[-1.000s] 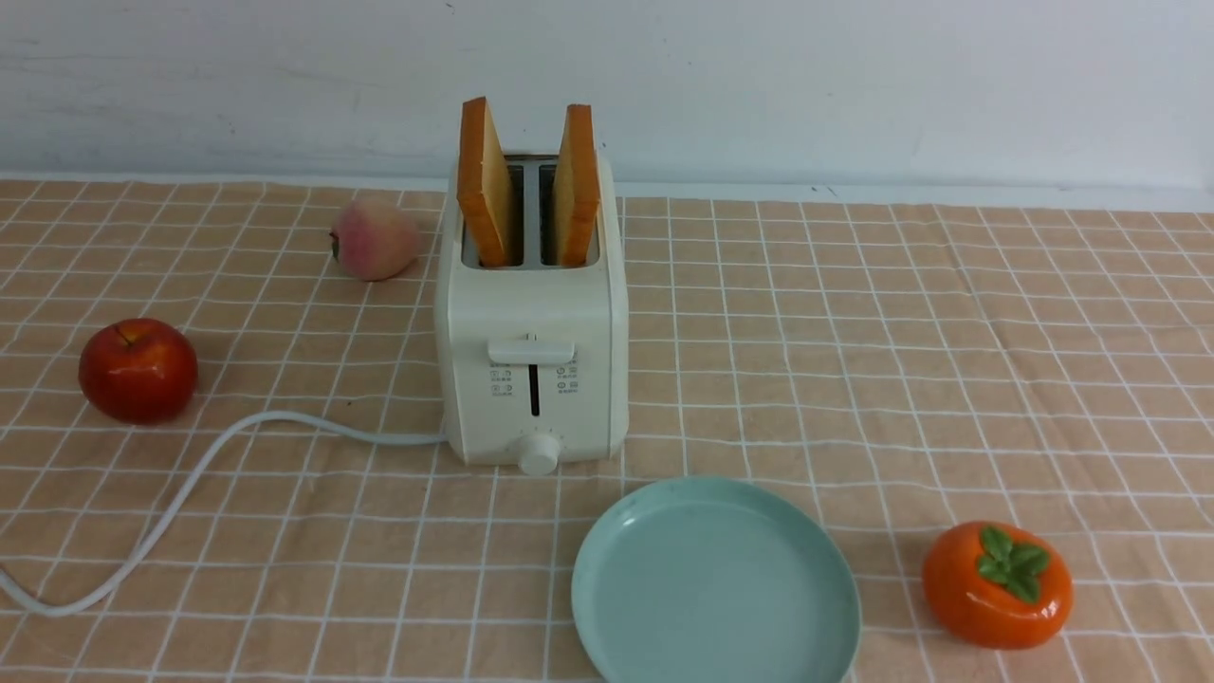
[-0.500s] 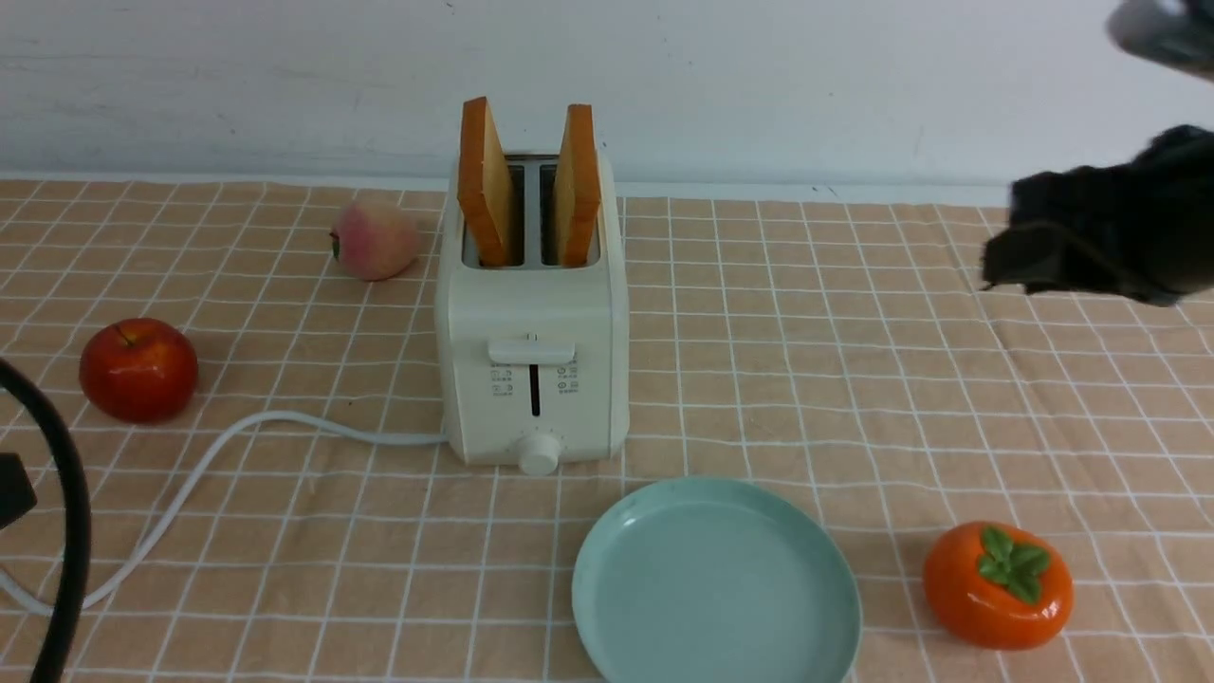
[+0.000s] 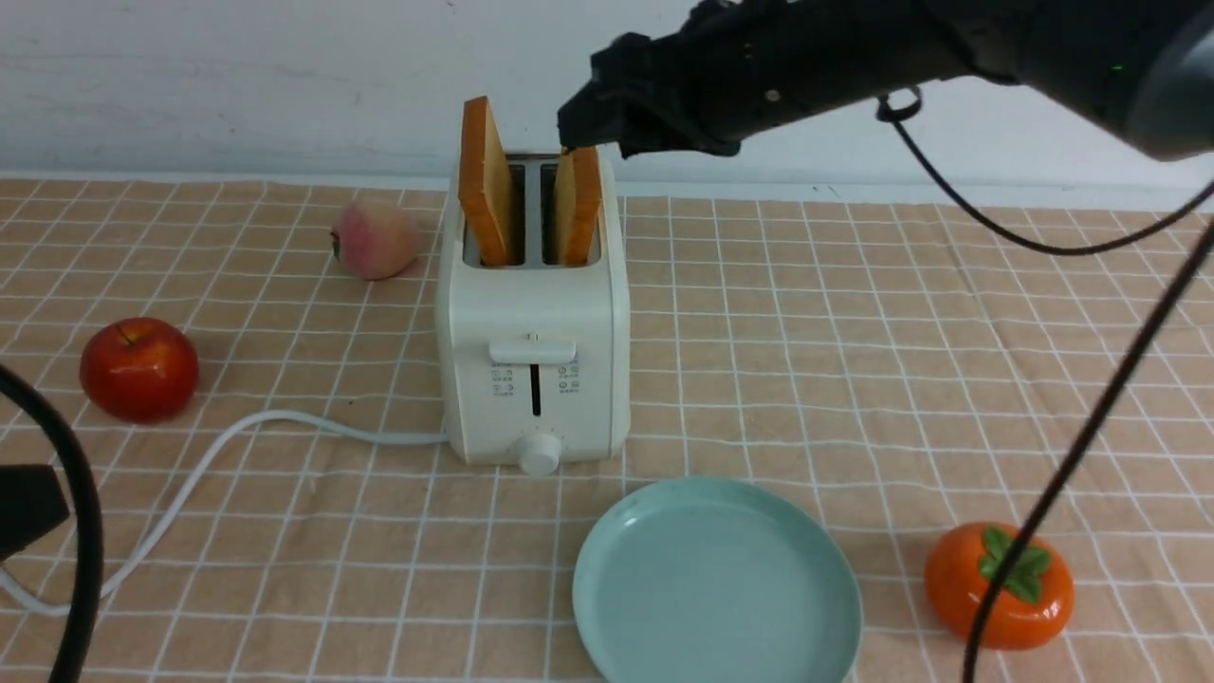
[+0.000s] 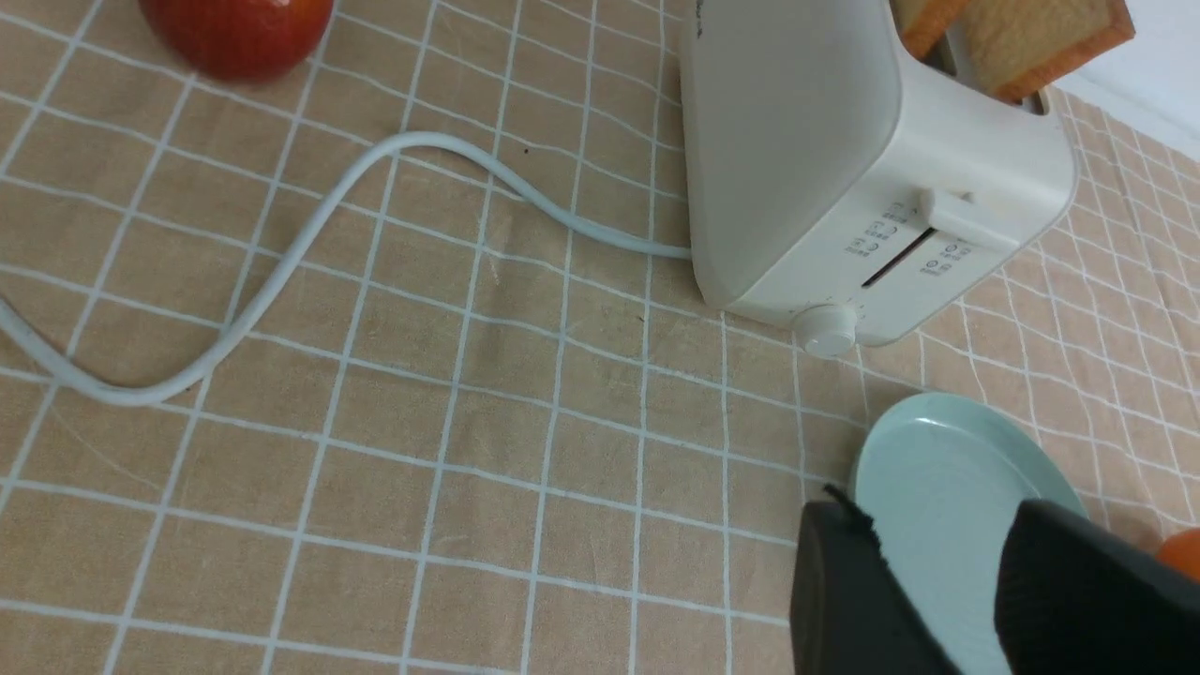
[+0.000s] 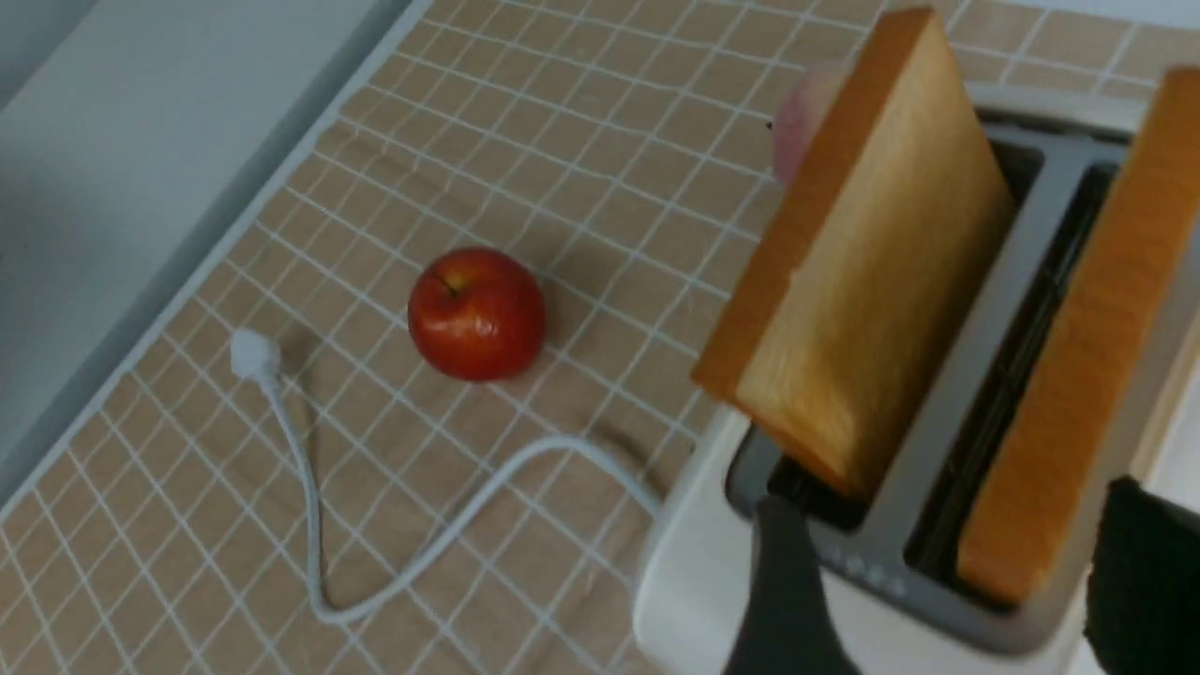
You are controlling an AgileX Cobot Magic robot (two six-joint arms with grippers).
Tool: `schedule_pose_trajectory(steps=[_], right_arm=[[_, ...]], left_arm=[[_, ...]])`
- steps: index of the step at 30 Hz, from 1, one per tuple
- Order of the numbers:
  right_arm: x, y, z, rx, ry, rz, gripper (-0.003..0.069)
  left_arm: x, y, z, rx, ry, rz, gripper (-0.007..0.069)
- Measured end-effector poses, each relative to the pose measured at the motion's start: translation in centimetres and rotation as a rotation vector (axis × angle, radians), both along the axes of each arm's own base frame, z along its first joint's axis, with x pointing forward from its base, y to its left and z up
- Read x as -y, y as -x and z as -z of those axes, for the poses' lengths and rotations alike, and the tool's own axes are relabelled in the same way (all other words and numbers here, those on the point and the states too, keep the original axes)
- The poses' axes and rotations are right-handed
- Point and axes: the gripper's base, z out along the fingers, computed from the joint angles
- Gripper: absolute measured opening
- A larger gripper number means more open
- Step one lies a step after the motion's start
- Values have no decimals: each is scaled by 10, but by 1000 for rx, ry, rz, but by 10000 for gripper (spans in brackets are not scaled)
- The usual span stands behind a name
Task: Take toasted bread from bread machine on light coffee tablecloth place on plate.
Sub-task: 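Grasp the toast slice in the toaster and pull it up out of the slot with the right gripper, then place the held slice of bread on top of the slice on the plate with the right gripper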
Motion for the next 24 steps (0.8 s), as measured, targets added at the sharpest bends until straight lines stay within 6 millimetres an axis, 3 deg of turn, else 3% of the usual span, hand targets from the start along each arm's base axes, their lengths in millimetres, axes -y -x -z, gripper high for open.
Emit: schedule_pose_trajectory(steps=[4, 10, 12, 15, 16, 18, 20, 21, 22, 24], right_arm=[[-12, -31, 29, -3, 5, 26, 504], [-17, -44, 56, -35, 21, 40, 486], [-17, -45, 57, -36, 21, 40, 431], [-15, -44, 53, -30, 16, 43, 277], [-15, -44, 51, -26, 14, 43, 234], [-9, -42, 40, -8, 4, 51, 80], [-5, -39, 30, 10, -6, 58, 57], [5, -35, 10, 46, -24, 73, 59], [6, -34, 7, 52, -26, 75, 60], [26, -19, -41, 153, -70, 102, 63]], left_arm=[[0, 0, 0, 0, 3, 1, 238], [0, 0, 0, -1, 2, 2, 238], [0, 0, 0, -1, 2, 2, 238], [0, 0, 0, -2, 2, 2, 238], [0, 0, 0, -2, 2, 3, 238], [0, 0, 0, -4, 1, 3, 238], [0, 0, 0, -5, 1, 3, 238], [0, 0, 1, -7, 1, 4, 238], [0, 0, 1, -7, 1, 4, 238], [0, 0, 1, -6, -5, 4, 238]])
